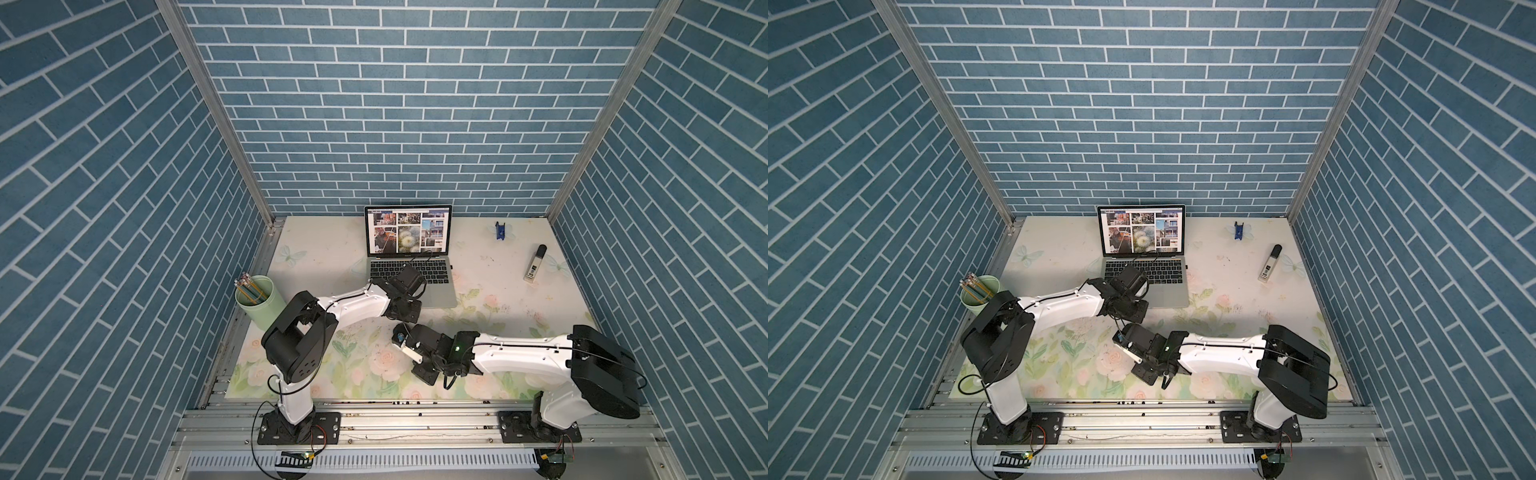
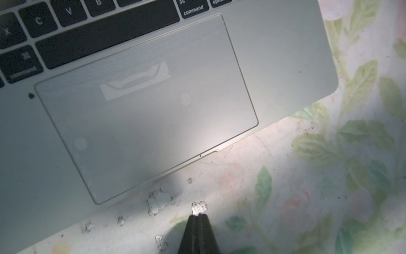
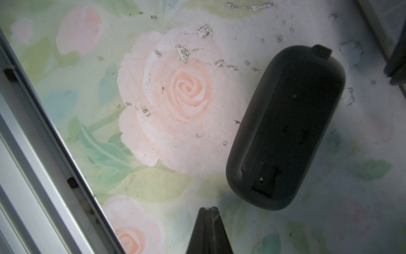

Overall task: Remove the wireless mouse receiver from the laptop
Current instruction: Adjust the mouse at the center of the board.

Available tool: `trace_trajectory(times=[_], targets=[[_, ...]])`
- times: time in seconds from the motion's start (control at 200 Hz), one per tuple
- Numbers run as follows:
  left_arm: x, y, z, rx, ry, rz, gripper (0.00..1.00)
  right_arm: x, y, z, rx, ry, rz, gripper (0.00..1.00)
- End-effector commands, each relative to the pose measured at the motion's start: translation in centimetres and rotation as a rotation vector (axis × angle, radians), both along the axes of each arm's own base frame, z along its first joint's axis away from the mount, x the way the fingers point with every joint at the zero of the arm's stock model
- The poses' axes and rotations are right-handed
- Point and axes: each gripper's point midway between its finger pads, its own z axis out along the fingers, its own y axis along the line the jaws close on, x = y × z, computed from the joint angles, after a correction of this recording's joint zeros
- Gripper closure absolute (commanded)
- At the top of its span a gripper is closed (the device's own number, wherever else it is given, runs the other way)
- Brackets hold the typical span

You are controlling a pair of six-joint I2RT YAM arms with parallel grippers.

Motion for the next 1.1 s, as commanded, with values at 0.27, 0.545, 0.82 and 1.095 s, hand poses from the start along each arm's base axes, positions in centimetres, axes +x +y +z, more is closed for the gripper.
trace_trajectory(times=[0.27, 0.545, 0.82, 1.095], targets=[[-0.7, 0.6, -2.0, 0.020, 0.049, -0.017, 1.00, 0.8, 1.4, -1.5, -0.091, -0.087, 0.130, 1.00], [-1.3, 1.5, -2.5, 0.036, 0.066, -0.012, 1.00, 1.6, 0.7, -2.3, -0.137, -0.121, 0.098, 1.00], [-2.0, 2.4, -2.4, 0.043, 0.070, -0.004, 1.00, 2.6, -0.2, -2.9, -0.180, -0.161, 0.057, 1.00], [-1.9, 2.3, -2.2, 0.041, 0.068, -0.004, 1.00, 2.7, -0.6, -3.0, -0.187, -0.172, 0.044, 1.00]])
